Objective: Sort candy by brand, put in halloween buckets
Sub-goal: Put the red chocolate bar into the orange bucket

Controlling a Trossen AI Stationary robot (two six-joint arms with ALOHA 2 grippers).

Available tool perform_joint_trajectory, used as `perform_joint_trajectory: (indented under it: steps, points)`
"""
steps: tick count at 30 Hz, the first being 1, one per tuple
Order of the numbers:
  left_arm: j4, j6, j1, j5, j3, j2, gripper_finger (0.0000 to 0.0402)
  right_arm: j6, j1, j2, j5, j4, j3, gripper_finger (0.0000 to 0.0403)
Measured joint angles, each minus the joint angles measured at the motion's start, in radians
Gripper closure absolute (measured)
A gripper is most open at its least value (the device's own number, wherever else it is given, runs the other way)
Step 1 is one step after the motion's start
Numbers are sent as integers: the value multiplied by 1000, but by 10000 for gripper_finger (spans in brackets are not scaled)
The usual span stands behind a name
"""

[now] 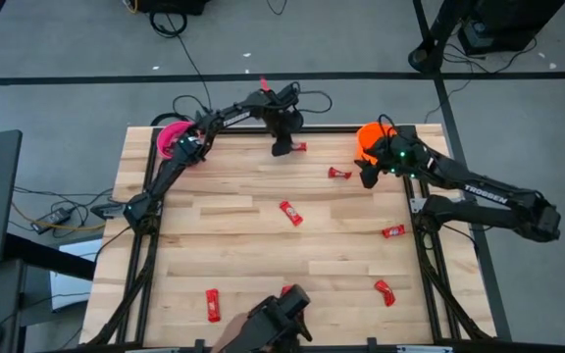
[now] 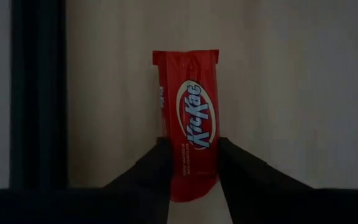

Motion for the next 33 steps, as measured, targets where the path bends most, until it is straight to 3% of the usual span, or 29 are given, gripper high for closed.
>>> perform_joint_trajectory:
  steps: [7,15,23,30,33]
  points:
    - [-7,-53,-43,244,4,-62,284,-212,69,67,-89,243,-127,162]
    - [-30,-112,-148,274,4,-86,285,-642,217,138,64,505,-176,161]
    - [-9,-159,-215,335,4,-86,285,-738,350,246,14,517,-176,158]
    - [23,-207,-235,388,4,-86,285,-809,483,358,274,649,-176,158]
    - [54,-239,-237,445,4,-86,285,-789,504,404,310,732,-176,158]
